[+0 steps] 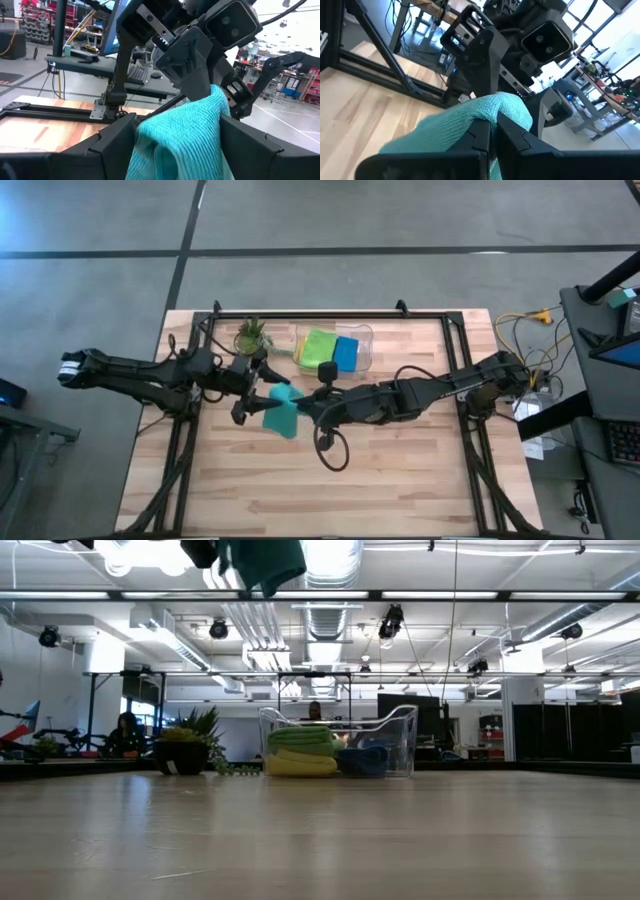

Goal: Fold microfiber towels
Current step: Put the light blue microfiber towel into the transparent bin

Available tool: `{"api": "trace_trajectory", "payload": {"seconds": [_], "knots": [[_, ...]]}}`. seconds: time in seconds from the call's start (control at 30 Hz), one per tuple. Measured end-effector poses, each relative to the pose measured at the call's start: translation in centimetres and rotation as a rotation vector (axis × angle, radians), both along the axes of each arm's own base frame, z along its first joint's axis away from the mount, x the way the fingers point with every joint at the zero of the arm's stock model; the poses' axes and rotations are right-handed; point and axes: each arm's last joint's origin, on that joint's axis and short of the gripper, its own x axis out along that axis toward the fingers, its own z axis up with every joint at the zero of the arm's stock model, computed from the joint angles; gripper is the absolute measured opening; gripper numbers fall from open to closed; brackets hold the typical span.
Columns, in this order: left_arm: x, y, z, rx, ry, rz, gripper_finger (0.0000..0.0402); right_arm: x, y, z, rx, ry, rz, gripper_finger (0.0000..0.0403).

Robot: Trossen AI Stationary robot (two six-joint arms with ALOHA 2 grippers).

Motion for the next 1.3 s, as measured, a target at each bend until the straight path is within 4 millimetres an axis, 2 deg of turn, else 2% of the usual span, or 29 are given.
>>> {"api": "trace_trajectory", "payload": {"seconds": [0.27, 0.57, 0.97, 1.07, 1.3], "knots": [[-0.9, 0.2, 0.5, 0.002, -0.032, -0.026, 0.0254, -0.1, 0.0, 2.5, -0.021, -0.078, 0.010, 0.0009], [-1.9, 0.2, 2.1, -0.001, -0.166, -0.046, 0.0254, -0.3, -0.1, 5.1, 0.002, -0.148, 0.055, 0.0009], [-1.5, 0.1, 2.2, 0.009, -0.188, -0.088, 0.0254, 0.9, 0.4, 5.8, 0.011, -0.167, 0.110, 0.0009], [-1.9, -0.1, 2.4, 0.003, -0.197, -0.157, 0.0254, 0.9, 0.2, 5.9, 0.029, -0.168, 0.098, 0.0009], [-2.3, 0.1, 3.6, -0.004, -0.327, -0.105, 0.0254, 0.9, -0.3, 5.3, 0.081, -0.109, 0.024, 0.0009]]}}
